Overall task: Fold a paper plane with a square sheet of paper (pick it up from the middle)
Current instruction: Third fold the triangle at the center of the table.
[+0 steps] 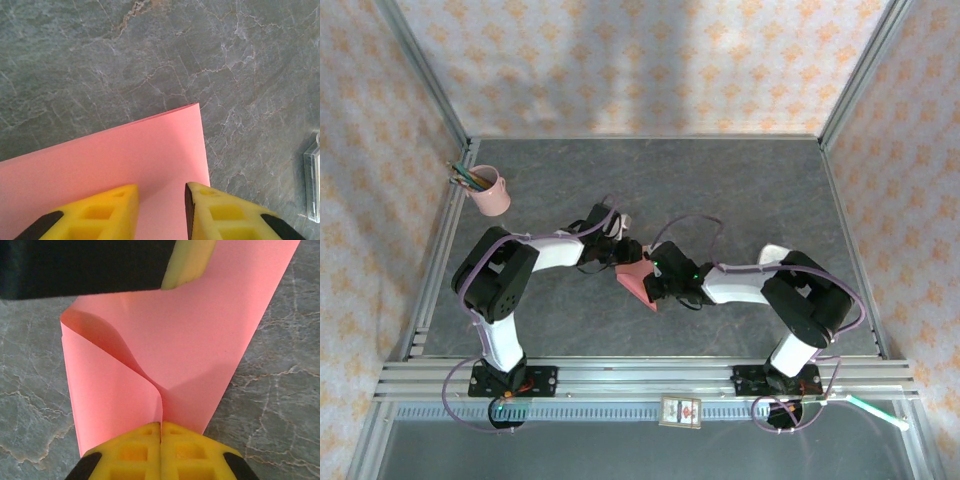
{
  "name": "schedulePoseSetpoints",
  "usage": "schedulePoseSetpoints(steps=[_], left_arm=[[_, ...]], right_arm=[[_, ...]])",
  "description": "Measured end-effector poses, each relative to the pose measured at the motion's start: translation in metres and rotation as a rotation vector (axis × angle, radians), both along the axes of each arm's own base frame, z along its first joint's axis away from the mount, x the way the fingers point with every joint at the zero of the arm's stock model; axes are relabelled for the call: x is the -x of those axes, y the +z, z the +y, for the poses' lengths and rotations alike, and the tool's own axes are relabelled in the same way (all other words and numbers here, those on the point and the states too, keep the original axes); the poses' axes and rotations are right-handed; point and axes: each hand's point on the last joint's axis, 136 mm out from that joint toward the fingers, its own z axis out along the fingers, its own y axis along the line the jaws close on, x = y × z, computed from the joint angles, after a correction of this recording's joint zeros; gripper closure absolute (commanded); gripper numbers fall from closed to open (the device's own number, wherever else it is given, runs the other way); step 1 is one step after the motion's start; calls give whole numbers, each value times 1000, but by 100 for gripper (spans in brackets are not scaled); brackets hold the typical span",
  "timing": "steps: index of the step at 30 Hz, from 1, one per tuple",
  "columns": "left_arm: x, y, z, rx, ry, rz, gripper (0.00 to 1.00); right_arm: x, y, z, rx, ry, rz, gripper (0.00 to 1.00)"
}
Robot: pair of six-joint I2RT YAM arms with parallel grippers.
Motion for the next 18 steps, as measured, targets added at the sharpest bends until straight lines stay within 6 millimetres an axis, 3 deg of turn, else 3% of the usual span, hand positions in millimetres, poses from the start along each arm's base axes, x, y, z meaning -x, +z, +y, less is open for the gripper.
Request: schedulePoseSetpoints(steps=[6, 11, 14, 18], left_arm=[[-6, 12, -4, -3, 5, -16, 63], [-6, 41, -1, 26, 32, -62, 67], [3, 57, 6, 52, 63, -85, 73], [21, 57, 15, 70, 93, -68, 79]], right_arm=[[0, 0, 0, -16, -12, -2, 95], [0, -1, 0, -24, -17, -3, 95], [0, 0, 0, -25, -18, -4, 95], [0, 0, 0, -25, -18, -4, 95]])
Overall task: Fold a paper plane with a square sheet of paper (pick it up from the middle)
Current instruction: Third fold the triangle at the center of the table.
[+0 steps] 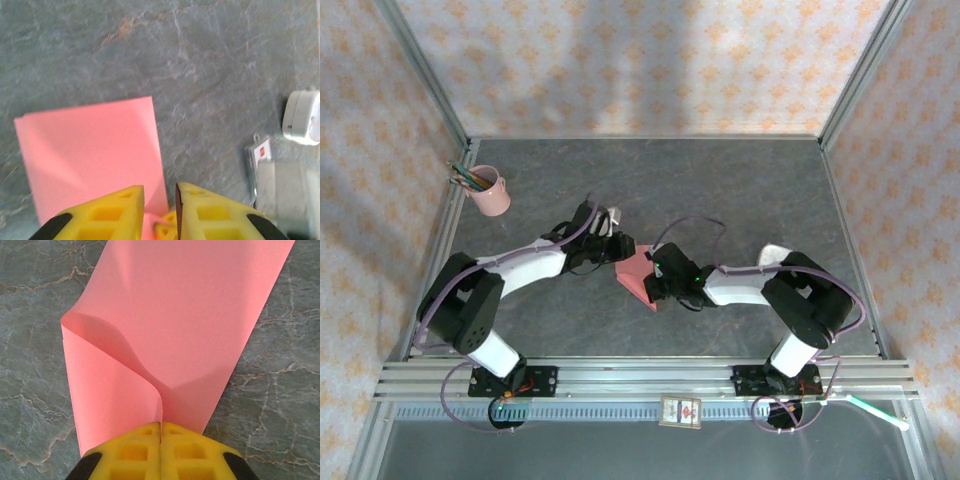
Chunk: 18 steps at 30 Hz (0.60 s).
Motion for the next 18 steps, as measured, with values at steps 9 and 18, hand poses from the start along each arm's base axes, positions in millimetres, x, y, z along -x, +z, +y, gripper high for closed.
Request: schedulePoseSetpoints(steps=[9, 18], left_arm=[[36, -25, -2, 12, -12, 96, 83], [41, -36, -19, 30, -56, 112, 83]], right_arm=[[0, 0, 0, -1, 0, -1, 95], [0, 0, 0, -1, 0, -1, 95]])
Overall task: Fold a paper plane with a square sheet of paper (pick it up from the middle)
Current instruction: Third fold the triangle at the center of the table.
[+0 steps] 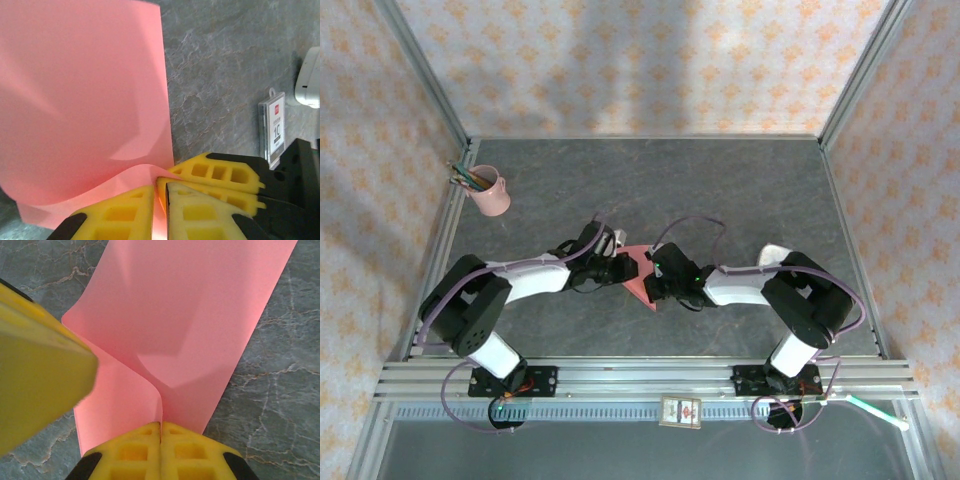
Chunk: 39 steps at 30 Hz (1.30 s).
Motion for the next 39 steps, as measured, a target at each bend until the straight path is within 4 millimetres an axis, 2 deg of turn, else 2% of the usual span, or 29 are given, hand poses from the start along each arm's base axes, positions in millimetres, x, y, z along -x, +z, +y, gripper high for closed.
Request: schedulePoseSetpoints(steps=[5, 13, 18, 27, 33, 36, 39], left_arm=[[1, -15, -1, -19, -4, 33, 83], [1, -21, 0, -31, -12, 40, 83], [9, -29, 5, -44, -12, 61, 83], [6, -13, 3, -19, -11, 23, 79], [-5, -2, -4, -5, -11, -1, 77], [-12, -5, -9, -7, -13, 2, 77], [-10, -18, -9, -26, -19, 27, 77]], right_arm=[[0, 0, 0, -1, 0, -1, 95], [0, 0, 0, -3, -3, 0, 95], [0, 0, 0, -3, -3, 0, 95], [0, 0, 0, -3, -4, 0, 95], [0, 0, 0, -4, -4, 1, 95], [0, 0, 0, -4, -6, 2, 95], [0, 0, 0, -5, -6, 2, 95]])
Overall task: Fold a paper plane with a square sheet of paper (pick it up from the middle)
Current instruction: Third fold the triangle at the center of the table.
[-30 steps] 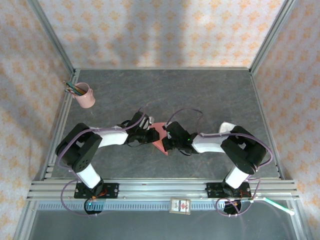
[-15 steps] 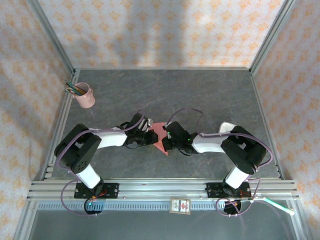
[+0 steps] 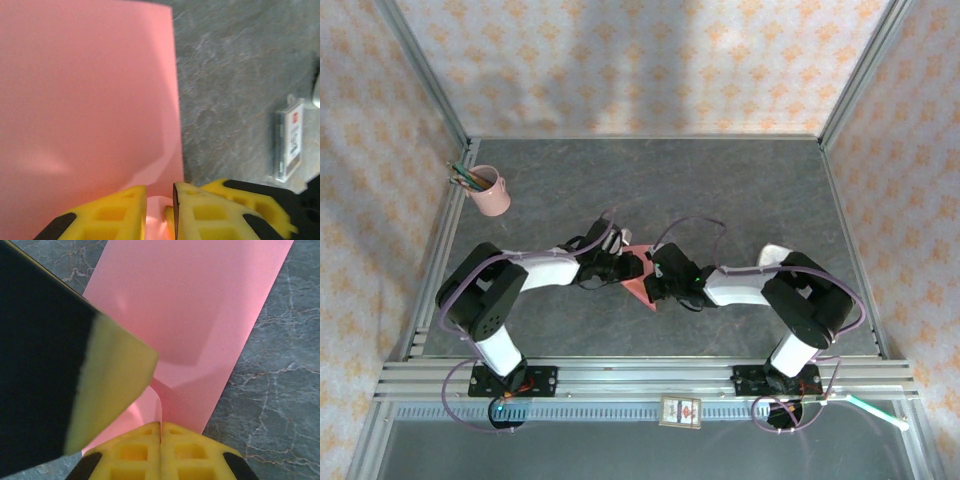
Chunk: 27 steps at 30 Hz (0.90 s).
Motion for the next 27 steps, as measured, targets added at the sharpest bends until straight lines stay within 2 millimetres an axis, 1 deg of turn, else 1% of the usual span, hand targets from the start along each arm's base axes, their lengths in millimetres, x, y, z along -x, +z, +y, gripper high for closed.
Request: schedulePoseSetpoints(steps=[3, 13, 17, 23, 25, 27], left_arm=[[3, -9, 1, -20, -12, 13, 76], [-1, -8, 6, -48, -16, -24, 75], [-1, 4, 11, -34, -1, -48, 73], [4, 38, 19, 21, 48, -118, 75], [11, 41, 24, 43, 72, -118, 78], [23, 37, 31, 66, 104, -98, 83]], right_arm=[[0, 0, 0, 0, 0, 0, 95], [0, 0, 0, -8, -11, 4, 95], [0, 0, 0, -23, -41, 21, 96], [-1, 1, 0, -64, -120, 68, 96], [-1, 1, 1, -77, -143, 83, 96], [-1, 1, 1, -89, -166, 98, 96]])
